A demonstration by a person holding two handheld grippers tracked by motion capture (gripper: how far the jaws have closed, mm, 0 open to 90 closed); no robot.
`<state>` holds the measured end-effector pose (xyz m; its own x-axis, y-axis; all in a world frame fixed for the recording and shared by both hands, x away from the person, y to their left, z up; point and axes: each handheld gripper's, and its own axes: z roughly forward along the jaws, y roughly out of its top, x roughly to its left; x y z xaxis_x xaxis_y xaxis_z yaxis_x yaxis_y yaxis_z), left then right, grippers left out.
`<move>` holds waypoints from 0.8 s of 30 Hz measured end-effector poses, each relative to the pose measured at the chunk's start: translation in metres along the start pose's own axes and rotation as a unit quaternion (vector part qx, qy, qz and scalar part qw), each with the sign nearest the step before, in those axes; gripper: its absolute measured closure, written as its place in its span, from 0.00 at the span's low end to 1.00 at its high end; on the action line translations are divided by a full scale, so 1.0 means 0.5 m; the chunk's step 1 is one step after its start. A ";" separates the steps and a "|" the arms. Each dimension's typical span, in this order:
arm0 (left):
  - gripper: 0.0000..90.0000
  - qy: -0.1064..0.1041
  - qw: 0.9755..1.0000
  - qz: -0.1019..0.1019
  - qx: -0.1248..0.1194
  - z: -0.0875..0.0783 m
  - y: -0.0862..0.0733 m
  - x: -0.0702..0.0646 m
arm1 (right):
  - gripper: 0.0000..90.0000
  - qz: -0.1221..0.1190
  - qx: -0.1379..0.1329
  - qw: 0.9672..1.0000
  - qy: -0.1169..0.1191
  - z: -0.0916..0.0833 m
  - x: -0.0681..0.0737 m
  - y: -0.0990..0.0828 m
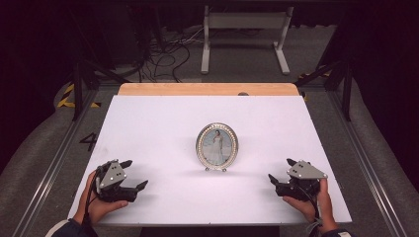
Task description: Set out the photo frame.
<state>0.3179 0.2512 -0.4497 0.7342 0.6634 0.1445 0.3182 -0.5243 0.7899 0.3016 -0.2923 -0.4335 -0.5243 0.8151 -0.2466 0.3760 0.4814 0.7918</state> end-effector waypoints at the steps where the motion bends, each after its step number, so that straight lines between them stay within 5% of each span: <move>1: 0.17 -0.001 1.000 -0.006 0.001 0.000 -0.006 0.003 | 0.20 0.005 0.001 1.000 -0.003 0.000 -0.002 -0.006; 8: 0.12 -0.007 0.999 -0.036 -0.009 -0.009 -0.030 0.007 | 0.19 0.015 -0.006 1.000 -0.007 -0.001 -0.007 -0.028; 24: 0.07 -0.006 0.999 -0.043 -0.016 -0.013 -0.033 0.009 | 0.19 0.014 -0.013 1.000 -0.003 0.007 0.003 -0.030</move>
<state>0.3122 0.2663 -0.4582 0.7121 0.6989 0.0674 0.3619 -0.4476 0.8177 0.2978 -0.2975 -0.4478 -0.5090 0.8304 -0.2267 0.3712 0.4494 0.8126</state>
